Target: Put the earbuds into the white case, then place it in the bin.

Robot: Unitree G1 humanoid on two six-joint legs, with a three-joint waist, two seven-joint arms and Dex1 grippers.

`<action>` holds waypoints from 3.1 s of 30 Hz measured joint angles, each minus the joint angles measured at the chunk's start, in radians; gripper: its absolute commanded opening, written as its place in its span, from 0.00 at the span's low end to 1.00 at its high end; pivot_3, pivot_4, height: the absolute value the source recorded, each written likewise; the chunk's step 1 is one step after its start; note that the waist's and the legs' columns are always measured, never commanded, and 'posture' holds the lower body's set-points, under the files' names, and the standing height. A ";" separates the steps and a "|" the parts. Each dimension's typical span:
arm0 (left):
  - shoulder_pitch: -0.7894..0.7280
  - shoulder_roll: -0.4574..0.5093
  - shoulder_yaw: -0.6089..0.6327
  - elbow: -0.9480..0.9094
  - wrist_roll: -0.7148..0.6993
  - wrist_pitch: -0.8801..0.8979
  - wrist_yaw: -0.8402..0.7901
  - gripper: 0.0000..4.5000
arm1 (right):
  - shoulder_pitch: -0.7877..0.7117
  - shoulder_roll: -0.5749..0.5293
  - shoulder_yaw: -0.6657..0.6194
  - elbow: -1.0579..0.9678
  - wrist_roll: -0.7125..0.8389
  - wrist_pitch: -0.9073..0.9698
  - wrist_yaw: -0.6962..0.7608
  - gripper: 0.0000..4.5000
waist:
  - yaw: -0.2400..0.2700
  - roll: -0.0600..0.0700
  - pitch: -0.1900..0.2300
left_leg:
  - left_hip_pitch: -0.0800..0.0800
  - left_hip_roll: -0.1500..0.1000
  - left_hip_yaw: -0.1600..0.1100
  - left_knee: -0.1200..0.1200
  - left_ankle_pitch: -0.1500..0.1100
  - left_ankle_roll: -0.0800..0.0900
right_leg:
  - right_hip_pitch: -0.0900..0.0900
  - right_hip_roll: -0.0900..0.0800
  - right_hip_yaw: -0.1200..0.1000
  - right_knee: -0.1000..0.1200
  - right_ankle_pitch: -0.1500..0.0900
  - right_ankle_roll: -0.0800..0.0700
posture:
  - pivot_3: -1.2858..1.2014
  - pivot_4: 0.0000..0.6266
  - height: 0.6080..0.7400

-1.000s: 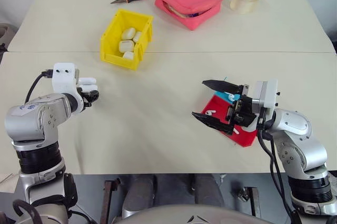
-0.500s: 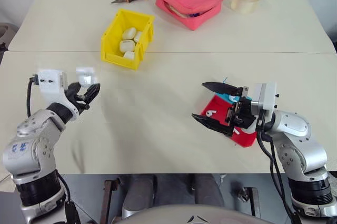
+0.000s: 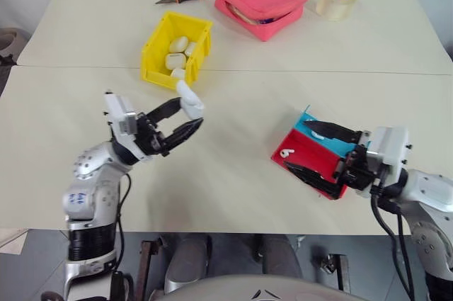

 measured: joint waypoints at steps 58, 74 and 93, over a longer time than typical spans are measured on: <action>-0.165 -0.157 -0.307 0.340 0.031 -0.473 -0.433 0.60 | -0.476 -0.457 0.418 -0.088 0.115 1.046 -0.428 0.40 | 0.002 0.000 0.000 | -0.002 0.002 0.011 0.004 -0.004 0.008 | -0.001 -0.002 -0.002 -0.007 0.005 0.003 | 0.52 0.24 1.00; -0.165 -0.156 -0.305 0.337 0.030 -0.465 -0.417 0.60 | -0.484 -0.504 0.482 -0.098 0.004 0.993 -0.320 0.40 | 0.001 0.000 0.000 | -0.002 0.002 0.012 0.004 -0.004 0.008 | -0.001 -0.002 -0.002 -0.007 0.005 0.003 | 0.52 0.24 1.00; -0.136 -0.150 -0.305 0.307 0.029 -0.466 -0.420 0.60 | -0.502 -0.487 0.515 -0.103 -0.070 0.978 -0.258 0.11 | 0.000 0.000 0.000 | -0.002 0.002 0.012 0.004 -0.004 0.008 | -0.001 -0.001 -0.002 -0.007 0.005 0.003 | 0.52 0.24 1.00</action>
